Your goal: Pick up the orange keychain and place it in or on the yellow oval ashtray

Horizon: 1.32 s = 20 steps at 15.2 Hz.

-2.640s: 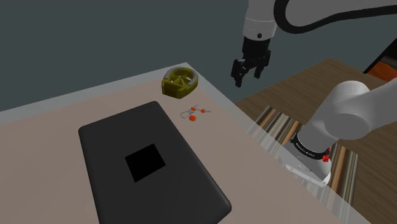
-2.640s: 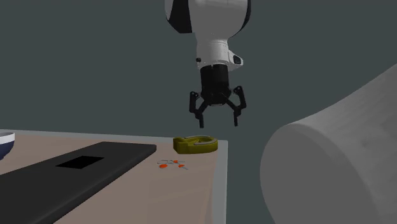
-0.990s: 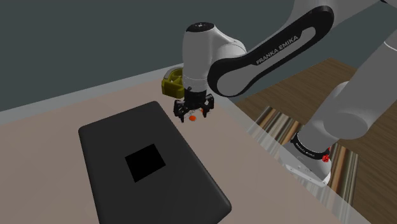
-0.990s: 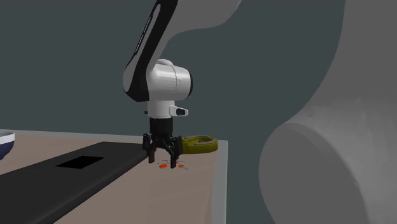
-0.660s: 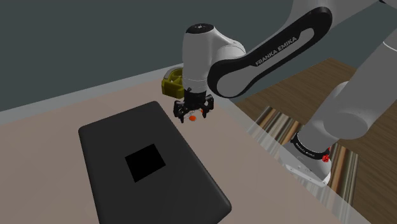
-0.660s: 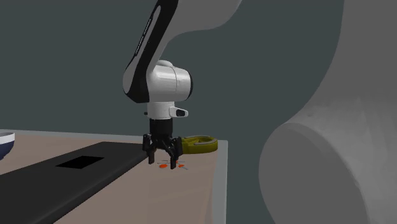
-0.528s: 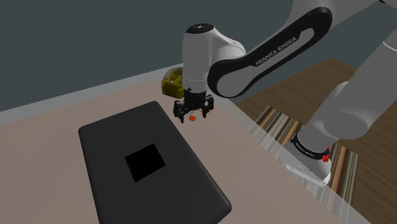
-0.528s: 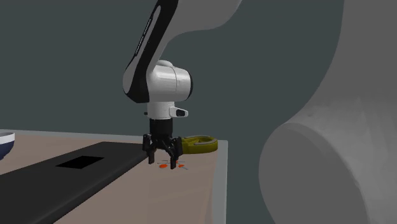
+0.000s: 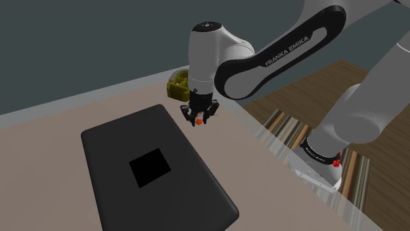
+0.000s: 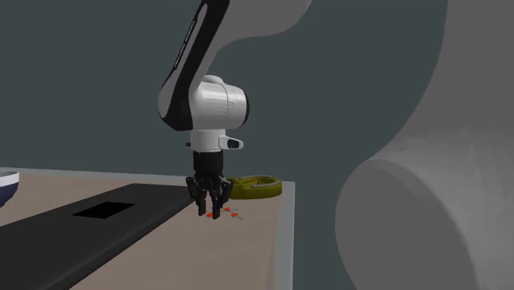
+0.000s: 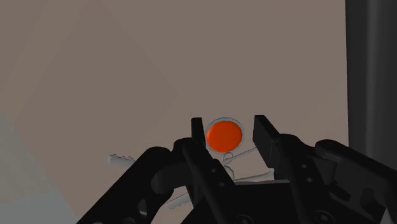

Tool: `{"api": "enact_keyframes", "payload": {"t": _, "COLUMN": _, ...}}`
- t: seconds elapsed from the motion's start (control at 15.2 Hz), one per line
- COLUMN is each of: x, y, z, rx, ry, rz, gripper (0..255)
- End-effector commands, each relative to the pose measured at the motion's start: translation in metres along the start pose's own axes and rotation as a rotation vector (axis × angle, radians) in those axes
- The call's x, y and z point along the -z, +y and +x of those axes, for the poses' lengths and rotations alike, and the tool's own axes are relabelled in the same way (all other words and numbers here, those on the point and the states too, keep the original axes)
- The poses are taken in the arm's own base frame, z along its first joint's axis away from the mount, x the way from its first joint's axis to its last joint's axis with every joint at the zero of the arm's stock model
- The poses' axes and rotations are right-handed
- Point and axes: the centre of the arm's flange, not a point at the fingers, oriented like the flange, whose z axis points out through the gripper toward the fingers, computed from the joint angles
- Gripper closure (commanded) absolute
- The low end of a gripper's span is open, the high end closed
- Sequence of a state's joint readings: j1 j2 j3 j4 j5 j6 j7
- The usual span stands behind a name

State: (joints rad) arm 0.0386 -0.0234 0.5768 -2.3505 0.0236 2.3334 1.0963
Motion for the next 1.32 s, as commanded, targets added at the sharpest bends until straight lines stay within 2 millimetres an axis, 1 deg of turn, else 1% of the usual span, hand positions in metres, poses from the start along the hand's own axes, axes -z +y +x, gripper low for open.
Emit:
{"api": "enact_keyframes", "payload": {"t": 0.0, "x": -0.005, "y": 0.001, "z": -0.002, "rx": 0.001, "ry": -0.009, "rz": -0.009, "gripper": 255}}
{"api": "enact_keyframes", "payload": {"t": 0.07, "x": -0.006, "y": 0.001, "z": 0.000, "rx": 0.001, "ry": -0.009, "rz": -0.009, "gripper": 255}}
{"api": "enact_keyframes", "payload": {"t": 1.25, "x": 0.089, "y": 0.001, "z": 0.000, "rx": 0.001, "ry": -0.009, "rz": -0.009, "gripper": 255}}
